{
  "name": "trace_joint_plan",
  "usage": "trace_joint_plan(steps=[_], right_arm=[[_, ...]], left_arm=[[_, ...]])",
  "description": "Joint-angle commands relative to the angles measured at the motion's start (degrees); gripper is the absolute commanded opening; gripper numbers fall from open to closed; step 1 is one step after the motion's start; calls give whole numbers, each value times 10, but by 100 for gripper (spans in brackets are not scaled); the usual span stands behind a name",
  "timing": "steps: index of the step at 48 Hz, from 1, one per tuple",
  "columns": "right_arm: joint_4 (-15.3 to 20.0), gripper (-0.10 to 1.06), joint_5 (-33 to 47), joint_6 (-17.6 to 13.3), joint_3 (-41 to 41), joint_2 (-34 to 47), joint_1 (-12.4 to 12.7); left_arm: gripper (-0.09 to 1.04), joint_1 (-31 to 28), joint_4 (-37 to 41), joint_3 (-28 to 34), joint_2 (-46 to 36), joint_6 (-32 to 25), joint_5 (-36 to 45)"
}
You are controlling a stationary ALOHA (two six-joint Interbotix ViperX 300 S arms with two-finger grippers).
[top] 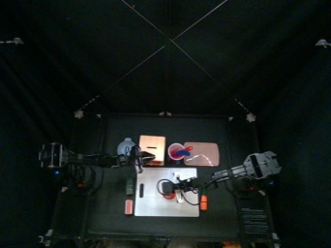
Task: Get the cutter from the drawer then cut the dough then place the extra dough in the bowl
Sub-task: Cut the dough
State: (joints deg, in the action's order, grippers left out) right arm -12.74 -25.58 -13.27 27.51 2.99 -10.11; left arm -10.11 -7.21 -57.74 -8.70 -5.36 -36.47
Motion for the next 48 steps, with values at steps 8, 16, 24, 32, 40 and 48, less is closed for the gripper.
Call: trace_joint_plan(steps=[8,16,24,32,40,48], right_arm=[[-97,35,-14,-113,-6,-11,-3],[-106,35,-26,-127,-6,-11,-19],[-95,35,-27,-127,-7,-11,-35],[-91,35,-28,-128,-6,-9,-40],[-99,35,-27,-129,-9,-7,-37],[-111,35,-27,-128,-10,-7,-35]], left_arm=[[60,4,-2,5,-3,-1,-3],[60,4,-4,4,-3,-1,-3],[60,4,-4,4,-3,0,-3],[60,4,-4,4,-3,0,-3],[60,4,-4,4,-3,0,-3],[60,4,-6,3,3,0,-3]])
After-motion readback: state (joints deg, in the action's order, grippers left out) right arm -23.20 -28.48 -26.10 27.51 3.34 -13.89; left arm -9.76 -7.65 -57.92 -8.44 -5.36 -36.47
